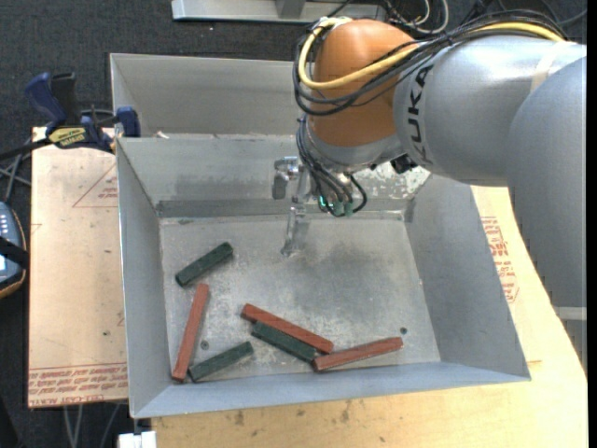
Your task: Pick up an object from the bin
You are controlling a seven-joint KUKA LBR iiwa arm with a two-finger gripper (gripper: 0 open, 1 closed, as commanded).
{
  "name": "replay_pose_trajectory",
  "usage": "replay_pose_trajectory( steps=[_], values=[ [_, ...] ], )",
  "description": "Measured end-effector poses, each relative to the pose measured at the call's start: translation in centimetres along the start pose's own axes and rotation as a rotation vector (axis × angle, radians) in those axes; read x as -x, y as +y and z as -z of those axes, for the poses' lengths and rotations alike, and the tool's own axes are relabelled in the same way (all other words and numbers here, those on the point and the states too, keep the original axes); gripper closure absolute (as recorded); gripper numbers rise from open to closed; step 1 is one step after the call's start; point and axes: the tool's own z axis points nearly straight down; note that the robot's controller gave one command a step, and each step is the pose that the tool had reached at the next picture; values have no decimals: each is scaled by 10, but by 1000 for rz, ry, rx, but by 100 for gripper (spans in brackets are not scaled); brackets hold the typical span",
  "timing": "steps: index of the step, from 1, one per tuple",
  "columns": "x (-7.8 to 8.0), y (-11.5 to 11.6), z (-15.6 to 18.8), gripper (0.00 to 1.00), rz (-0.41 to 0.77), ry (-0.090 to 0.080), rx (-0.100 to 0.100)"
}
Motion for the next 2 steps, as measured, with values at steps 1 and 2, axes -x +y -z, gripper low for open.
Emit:
replay_pose_trajectory(
  steps=[1, 2],
  values=[
    [-34, 47, -40, 0, 55, -4, -1],
    [-35, 72, -67, 0, 13, 5, 3]
  ],
)
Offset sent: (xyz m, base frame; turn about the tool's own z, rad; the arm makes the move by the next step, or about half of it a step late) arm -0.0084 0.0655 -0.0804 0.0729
